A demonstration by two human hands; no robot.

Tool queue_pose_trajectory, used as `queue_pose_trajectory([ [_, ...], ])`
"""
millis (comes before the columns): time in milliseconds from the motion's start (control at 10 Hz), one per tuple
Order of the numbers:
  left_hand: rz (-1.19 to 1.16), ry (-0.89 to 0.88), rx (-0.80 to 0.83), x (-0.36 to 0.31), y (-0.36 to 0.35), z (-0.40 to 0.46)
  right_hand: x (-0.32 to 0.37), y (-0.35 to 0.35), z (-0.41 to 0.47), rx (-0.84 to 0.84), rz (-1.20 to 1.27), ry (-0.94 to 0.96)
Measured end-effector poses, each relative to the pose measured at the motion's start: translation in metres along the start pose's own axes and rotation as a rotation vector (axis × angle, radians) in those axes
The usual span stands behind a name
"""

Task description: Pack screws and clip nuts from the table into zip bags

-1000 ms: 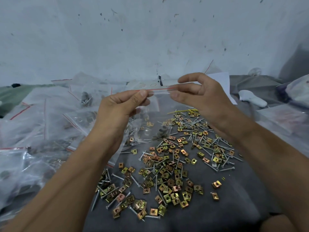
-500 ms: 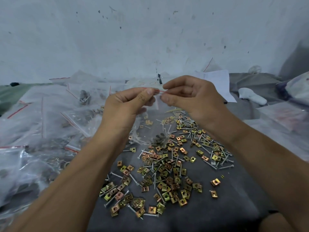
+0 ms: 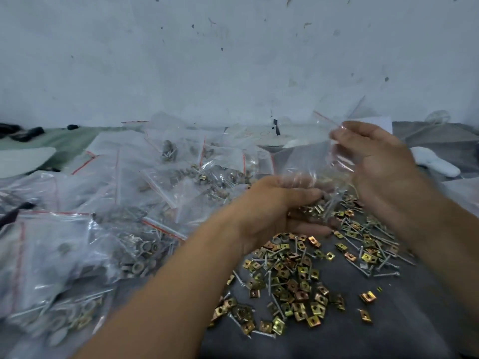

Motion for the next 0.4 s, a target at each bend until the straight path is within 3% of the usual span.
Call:
queue_pose_trajectory([
  [100,-0.130,0.023,-0.137,-0.007,0.024,0.005,-0.008,0.025,0.013,-0.027,-0.205,-0.027],
  [200,-0.504,-0.131,-0.430,-0.036,0.087,-0.003,-0.016,0.041,0.028,-0.045,-0.242,-0.097],
  [300,-0.874,-0.129,-0.419,-0.029,0.117,-0.009,-0.023,0.068,0.036,-0.073,-0.363,-0.109],
  [400,-0.841,0.010,-0.266,-0.014,0.092,-0.004,-0.015,0.095,0.044,-0.069,-0.568,-0.038],
])
Point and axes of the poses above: each hand's wrist, its own z-axis towards the middle knuckle, its own y-axis out of the back of the hand, x = y × z, the point moved 7 cm from there along z, towards the middle knuckle, and after that the axes turned 9 degrees about z, right-handed, at the moved point
